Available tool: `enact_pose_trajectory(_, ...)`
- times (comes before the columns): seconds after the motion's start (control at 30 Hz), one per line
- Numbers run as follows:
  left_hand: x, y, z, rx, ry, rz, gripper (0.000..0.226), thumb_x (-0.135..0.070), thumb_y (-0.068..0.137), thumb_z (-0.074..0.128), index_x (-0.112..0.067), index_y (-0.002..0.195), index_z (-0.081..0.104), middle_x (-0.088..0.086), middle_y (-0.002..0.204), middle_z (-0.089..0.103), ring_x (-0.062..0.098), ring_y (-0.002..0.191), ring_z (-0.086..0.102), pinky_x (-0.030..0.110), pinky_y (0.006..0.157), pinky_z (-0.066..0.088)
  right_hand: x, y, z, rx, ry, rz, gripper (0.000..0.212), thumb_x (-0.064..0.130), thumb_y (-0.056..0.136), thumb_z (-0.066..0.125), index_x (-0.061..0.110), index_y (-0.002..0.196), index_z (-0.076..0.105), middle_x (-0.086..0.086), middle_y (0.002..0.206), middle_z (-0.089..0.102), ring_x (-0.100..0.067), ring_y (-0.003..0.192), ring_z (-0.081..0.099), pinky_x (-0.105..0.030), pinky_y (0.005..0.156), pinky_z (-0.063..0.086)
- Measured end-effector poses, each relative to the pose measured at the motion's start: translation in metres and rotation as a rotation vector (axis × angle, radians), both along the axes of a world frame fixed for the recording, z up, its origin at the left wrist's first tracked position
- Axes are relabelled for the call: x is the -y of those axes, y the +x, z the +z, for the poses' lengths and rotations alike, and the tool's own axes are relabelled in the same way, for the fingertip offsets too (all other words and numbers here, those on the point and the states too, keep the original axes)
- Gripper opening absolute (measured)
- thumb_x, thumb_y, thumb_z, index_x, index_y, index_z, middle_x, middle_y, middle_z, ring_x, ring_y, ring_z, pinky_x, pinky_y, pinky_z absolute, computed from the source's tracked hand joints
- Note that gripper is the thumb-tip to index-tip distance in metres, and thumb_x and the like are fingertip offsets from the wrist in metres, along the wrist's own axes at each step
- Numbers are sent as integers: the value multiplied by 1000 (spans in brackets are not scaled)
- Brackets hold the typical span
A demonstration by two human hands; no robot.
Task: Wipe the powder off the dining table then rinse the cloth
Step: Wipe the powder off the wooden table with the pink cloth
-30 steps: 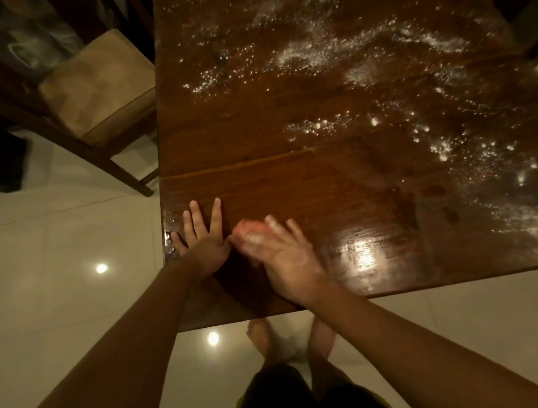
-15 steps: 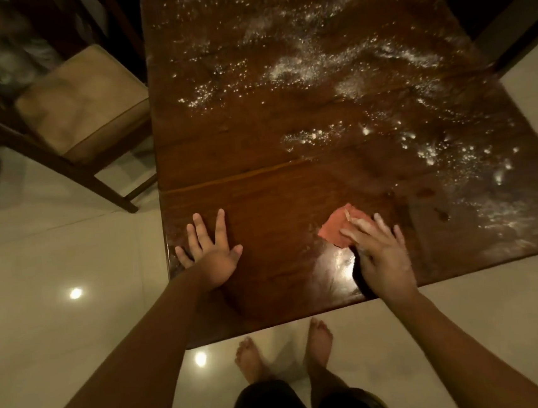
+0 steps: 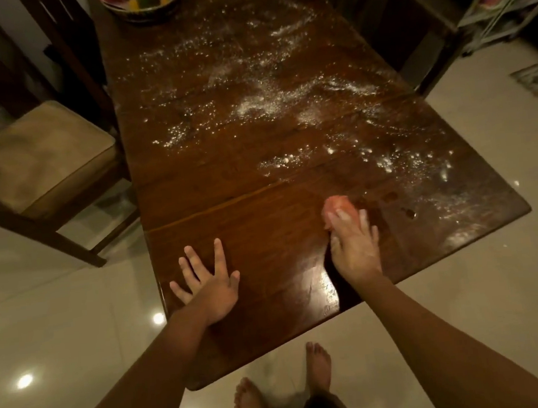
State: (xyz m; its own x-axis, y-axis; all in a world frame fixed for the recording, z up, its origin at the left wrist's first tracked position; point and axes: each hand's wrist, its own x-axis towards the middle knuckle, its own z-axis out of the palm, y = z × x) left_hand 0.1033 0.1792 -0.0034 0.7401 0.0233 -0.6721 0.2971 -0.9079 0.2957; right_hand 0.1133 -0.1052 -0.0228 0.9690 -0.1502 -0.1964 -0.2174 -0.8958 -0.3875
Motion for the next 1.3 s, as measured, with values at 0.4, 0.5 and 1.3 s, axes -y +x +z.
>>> enact_pose_trajectory(0.4,0,3,-8,-2,34,-19,72,-59,101,22,-44,148,-30,12,150,-48,36,143,-36,66,113,-10,37,1,2,-38,-87,-32,59,41,99,33,40,156,20,9,168,9,-19,155,-6,-54,122,-2)
enact_pose_trajectory(0.5,1,4,-11,-1,37,2,71,-58,101,24,-45,147,-29,11,151,-47,35,144,-36,65,114,-10,44,5,1,-24,58,533,62,30,96,39,43,155,25,17,165,12,-5,154,4,-43,125,9)
enact_pose_trajectory(1.3,8,1,-11,45,155,24,65,-60,100,20,-52,145,-27,10,154,-41,37,145,-31,65,115,-9,56,77,-20,84,-34,837,60,31,94,34,40,154,29,16,162,20,-4,153,10,-37,125,7)
